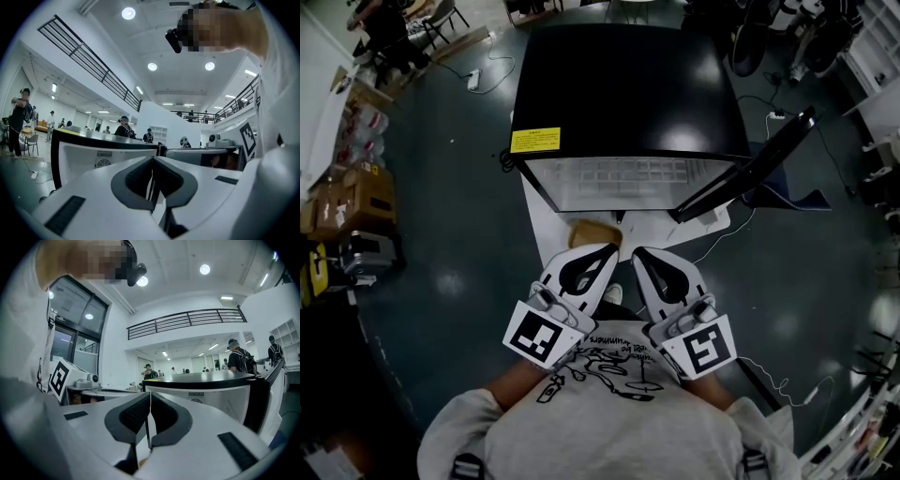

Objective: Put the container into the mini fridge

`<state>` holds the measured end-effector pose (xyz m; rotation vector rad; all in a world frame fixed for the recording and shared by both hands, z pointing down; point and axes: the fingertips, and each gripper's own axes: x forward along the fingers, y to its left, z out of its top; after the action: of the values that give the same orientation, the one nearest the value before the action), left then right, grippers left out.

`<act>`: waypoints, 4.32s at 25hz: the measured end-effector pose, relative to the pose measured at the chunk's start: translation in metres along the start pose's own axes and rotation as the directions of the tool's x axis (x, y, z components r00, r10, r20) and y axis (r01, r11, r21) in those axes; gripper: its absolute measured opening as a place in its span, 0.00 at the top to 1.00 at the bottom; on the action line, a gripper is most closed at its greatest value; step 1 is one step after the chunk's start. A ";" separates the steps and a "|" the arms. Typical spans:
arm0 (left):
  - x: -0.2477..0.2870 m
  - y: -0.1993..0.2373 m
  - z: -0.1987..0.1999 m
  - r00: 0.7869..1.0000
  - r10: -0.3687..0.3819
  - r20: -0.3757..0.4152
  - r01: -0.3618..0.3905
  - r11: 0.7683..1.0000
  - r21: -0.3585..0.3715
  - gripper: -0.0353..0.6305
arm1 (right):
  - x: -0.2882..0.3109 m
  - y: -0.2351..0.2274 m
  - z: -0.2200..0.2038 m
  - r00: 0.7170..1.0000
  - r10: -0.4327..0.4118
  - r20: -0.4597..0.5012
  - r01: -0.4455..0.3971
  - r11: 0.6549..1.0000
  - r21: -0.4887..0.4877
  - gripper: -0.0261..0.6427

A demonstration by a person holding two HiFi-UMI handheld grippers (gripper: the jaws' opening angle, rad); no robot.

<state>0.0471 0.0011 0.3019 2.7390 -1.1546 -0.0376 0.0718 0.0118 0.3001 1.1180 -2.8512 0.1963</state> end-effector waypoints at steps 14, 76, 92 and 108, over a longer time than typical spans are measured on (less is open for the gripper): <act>-0.008 0.035 -0.005 0.999 -0.021 -0.025 0.021 1.000 -0.010 0.92 | 0.032 0.003 -0.009 0.998 -0.045 -0.046 0.044 0.999 -0.010 0.92; -0.011 0.137 -0.242 0.935 0.013 -0.353 -0.028 0.999 -0.036 0.81 | 0.070 -0.045 -0.237 0.921 -0.191 -0.341 0.220 0.974 0.049 0.80; -0.017 0.161 -0.321 0.888 0.041 -0.458 -0.086 0.993 -0.077 0.81 | 0.078 -0.057 -0.318 0.872 -0.214 -0.439 0.283 0.954 0.096 0.79; -0.021 0.173 -0.381 0.832 0.078 -0.549 -0.139 0.988 -0.072 0.79 | 0.074 -0.069 -0.370 0.826 -0.237 -0.512 0.344 0.931 0.124 0.79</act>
<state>-0.0565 -0.0477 0.7046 2.3369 -1.0867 0.6355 0.0724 -0.0337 0.6813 1.3012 -2.2167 0.6718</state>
